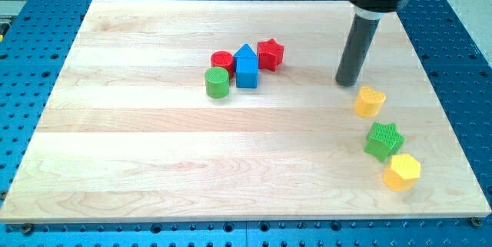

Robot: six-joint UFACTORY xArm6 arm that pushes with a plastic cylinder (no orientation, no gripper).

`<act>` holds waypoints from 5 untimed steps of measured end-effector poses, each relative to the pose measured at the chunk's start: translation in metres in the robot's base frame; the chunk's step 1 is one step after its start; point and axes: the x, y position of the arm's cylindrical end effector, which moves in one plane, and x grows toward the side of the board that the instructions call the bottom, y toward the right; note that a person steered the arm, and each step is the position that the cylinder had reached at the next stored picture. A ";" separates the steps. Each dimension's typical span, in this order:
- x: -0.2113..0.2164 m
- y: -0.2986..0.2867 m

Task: Separate the blue blocks

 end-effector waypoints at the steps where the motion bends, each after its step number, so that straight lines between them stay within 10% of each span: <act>1: 0.017 0.000; 3: 0.042 -0.007; 5: 0.055 -0.218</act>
